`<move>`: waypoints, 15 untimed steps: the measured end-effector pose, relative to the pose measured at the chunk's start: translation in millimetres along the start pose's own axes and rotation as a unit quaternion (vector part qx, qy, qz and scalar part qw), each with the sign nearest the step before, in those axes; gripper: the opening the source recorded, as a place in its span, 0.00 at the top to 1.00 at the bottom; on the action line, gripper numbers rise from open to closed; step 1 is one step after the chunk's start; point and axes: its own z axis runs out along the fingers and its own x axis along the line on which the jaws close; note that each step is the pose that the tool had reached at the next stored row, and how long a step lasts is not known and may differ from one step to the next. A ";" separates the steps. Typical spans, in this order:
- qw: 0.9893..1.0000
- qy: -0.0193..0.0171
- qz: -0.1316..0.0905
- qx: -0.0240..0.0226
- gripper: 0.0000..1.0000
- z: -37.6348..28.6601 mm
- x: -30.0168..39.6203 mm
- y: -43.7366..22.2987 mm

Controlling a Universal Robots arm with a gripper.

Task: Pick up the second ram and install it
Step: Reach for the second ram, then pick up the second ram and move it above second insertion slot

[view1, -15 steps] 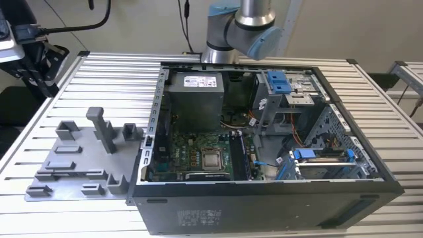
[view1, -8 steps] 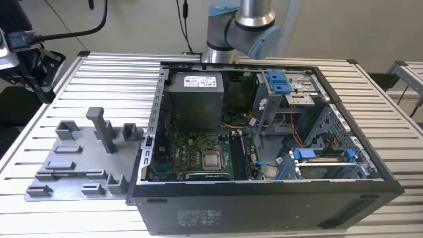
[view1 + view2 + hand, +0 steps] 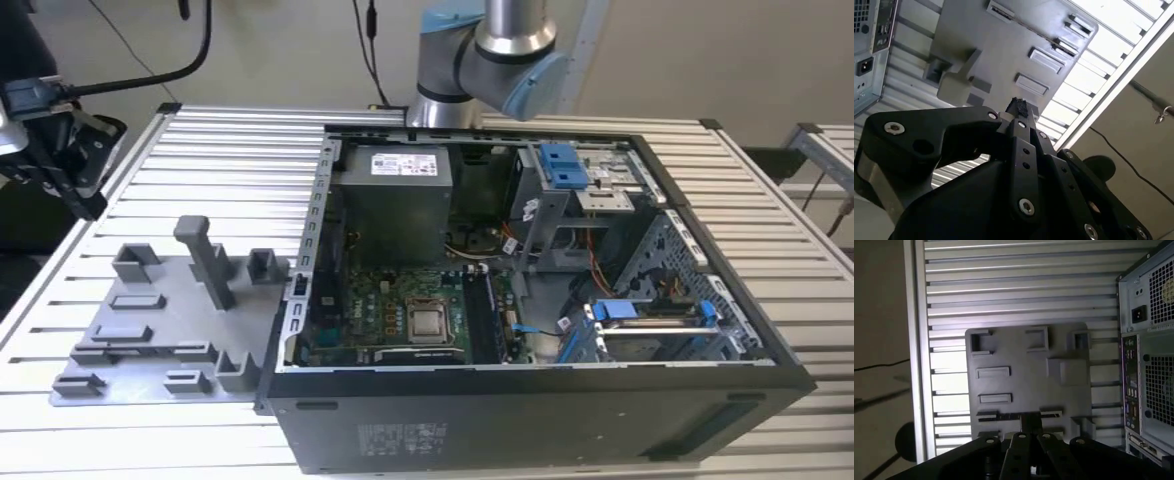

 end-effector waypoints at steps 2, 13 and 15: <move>1.000 0.000 0.000 0.000 0.89 0.6 0.3 -1.7; 1.000 0.000 0.000 0.000 0.89 1.7 1.7 -3.7; 1.000 0.000 0.000 0.000 0.89 1.7 1.7 -3.7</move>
